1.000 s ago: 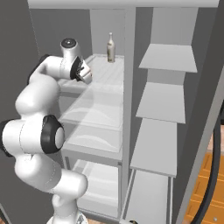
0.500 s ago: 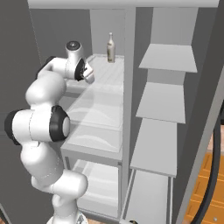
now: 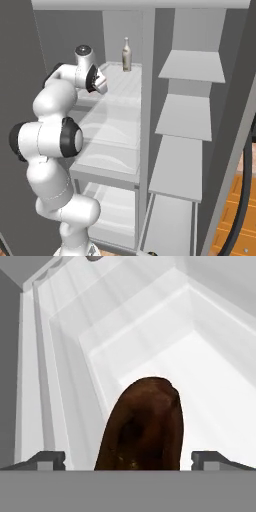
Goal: Take the sweet potato and squash from the fridge shelf and place them in the freezer drawer to begin freezing them.
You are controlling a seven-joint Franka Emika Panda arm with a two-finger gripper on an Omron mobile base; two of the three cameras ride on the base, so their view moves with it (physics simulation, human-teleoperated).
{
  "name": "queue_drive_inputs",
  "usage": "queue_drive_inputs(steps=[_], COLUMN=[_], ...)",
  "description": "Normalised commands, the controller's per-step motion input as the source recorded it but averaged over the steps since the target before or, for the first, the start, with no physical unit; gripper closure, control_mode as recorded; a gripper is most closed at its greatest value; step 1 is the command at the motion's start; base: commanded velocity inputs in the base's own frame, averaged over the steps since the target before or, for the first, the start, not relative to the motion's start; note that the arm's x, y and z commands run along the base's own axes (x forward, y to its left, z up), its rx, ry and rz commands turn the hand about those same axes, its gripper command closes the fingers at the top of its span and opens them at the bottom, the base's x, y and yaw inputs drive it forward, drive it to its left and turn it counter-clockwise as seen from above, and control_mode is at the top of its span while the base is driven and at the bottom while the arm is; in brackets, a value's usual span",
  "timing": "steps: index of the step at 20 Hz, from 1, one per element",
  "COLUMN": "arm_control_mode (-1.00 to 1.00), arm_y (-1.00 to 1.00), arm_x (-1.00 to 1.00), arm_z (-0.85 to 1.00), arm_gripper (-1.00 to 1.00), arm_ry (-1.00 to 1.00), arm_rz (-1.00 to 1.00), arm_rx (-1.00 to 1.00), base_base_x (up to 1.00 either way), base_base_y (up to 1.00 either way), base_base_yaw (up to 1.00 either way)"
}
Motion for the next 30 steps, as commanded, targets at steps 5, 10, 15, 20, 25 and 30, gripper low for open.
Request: queue_drive_inputs(steps=[5,10,15,20,25,30], arm_control_mode=[-1.0,-1.0,-1.0,-1.0,-1.0,-1.0], arm_y=[0.33,0.02,-0.44,-0.55,-0.29,-0.06], arm_x=[0.27,-0.11,-0.66,-0.98,-1.0,-1.0], arm_z=[-0.61,-0.28,0.05,0.19,0.12,-0.08], arm_gripper=[1.0,1.0,1.0,1.0,1.0,1.0], arm_ry=[0.02,-0.07,-0.19,-0.19,-0.11,-0.05], arm_rz=[0.0,0.0,0.0,0.0,0.0,0.0], arm_rx=[0.0,0.01,0.03,0.04,0.04,0.03], base_base_x=[0.0,0.0,0.0,0.0,0.0,0.0], base_base_y=[0.0,0.0,0.0,0.0,0.0,0.0], base_base_yaw=[0.0,0.0,0.0,0.0,0.0,0.0])
